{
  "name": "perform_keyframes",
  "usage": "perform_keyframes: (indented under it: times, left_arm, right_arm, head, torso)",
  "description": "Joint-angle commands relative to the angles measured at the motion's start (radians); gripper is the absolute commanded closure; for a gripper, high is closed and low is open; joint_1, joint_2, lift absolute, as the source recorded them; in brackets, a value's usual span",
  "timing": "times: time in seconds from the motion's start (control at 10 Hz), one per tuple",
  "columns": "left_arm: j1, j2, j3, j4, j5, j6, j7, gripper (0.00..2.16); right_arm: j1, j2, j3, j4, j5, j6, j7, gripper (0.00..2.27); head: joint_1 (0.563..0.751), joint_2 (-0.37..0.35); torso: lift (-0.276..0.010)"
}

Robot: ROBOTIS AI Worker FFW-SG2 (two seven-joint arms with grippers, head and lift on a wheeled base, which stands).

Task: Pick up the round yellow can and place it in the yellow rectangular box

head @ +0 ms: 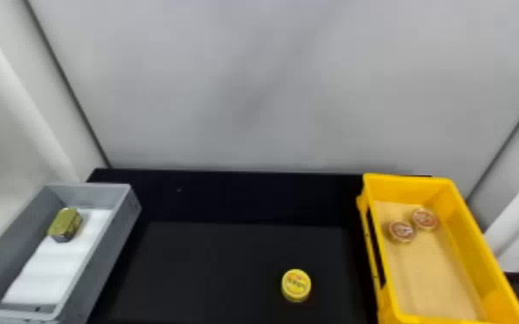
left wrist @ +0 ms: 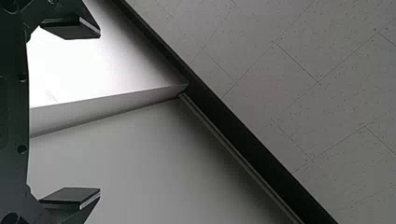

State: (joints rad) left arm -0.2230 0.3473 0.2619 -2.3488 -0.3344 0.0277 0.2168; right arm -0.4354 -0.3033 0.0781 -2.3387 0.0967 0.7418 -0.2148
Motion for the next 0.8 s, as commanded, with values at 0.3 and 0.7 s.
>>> perform_keyframes:
  times: [0.3,0.7]
  left_arm:
    - [0.004,0.000,-0.007,0.003,0.002,0.000,0.000,0.09]
    - [-0.016,-0.016,-0.044,0.026,0.002,-0.012,0.000,0.09]
  right_arm:
    - [-0.184,0.032,-0.004,0.269,-0.018,0.609,0.599,0.11]
    - [-0.074,0.069,0.046,0.562,-0.018,0.472,0.767,0.09]
  head:
    - [0.694,0.059]
    - [0.694,0.059]
  torso:
    - [0.000]
    - [0.000]
